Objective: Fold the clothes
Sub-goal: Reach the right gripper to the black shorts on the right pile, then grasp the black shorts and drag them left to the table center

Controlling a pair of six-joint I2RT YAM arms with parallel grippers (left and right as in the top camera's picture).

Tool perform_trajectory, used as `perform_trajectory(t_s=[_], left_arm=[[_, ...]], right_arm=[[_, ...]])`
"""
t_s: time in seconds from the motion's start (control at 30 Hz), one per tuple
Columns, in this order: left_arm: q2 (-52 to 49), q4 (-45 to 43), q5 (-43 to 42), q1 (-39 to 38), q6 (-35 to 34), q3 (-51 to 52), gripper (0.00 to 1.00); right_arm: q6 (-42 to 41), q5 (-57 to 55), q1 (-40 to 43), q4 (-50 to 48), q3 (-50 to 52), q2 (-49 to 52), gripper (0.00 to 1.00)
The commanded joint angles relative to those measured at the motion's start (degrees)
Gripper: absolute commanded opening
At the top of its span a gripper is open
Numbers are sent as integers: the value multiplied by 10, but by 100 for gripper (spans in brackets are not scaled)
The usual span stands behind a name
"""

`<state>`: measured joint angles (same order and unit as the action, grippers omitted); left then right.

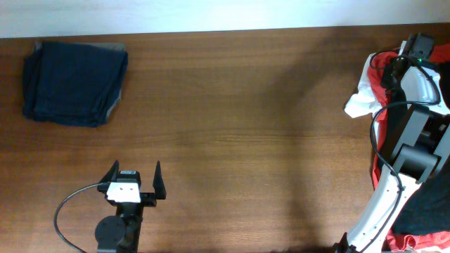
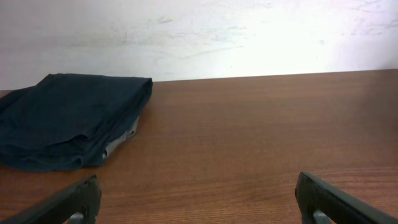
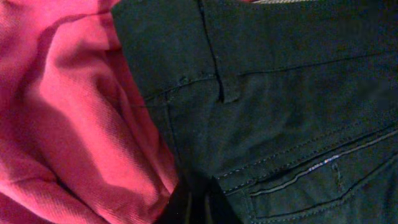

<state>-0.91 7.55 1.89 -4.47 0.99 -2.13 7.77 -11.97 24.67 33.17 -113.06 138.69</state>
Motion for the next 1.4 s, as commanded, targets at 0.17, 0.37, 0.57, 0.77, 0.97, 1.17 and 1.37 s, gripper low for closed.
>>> perform_trajectory(t_s=[0.17,0.37,0.57,0.77,0.97,1.17,1.37], left_arm=[[2,0,-7,2,-3,2,99],[2,0,-6,2,-3,2,99],[2,0,-7,2,-3,2,99],[2,0,-6,2,-3,2,99],[0,0,-7,0,-3,2,99],[-2,0,-7,-1,-3,2,100],[-2,0,-7,-1,-3,2,99]], right_arm=[[-23,37,5,49,-36,-150,4],[-44,264,-96,206,-36,-252,4],[-151,276,-367,221,-15,-209,4],[-189,249,-568,192,-15,-123,4],[-222,229,-603,161,-15,-109,5],[-249,236,-626,114,-15,-60,5],[-245,324,-654,94,-15,-41,4]])
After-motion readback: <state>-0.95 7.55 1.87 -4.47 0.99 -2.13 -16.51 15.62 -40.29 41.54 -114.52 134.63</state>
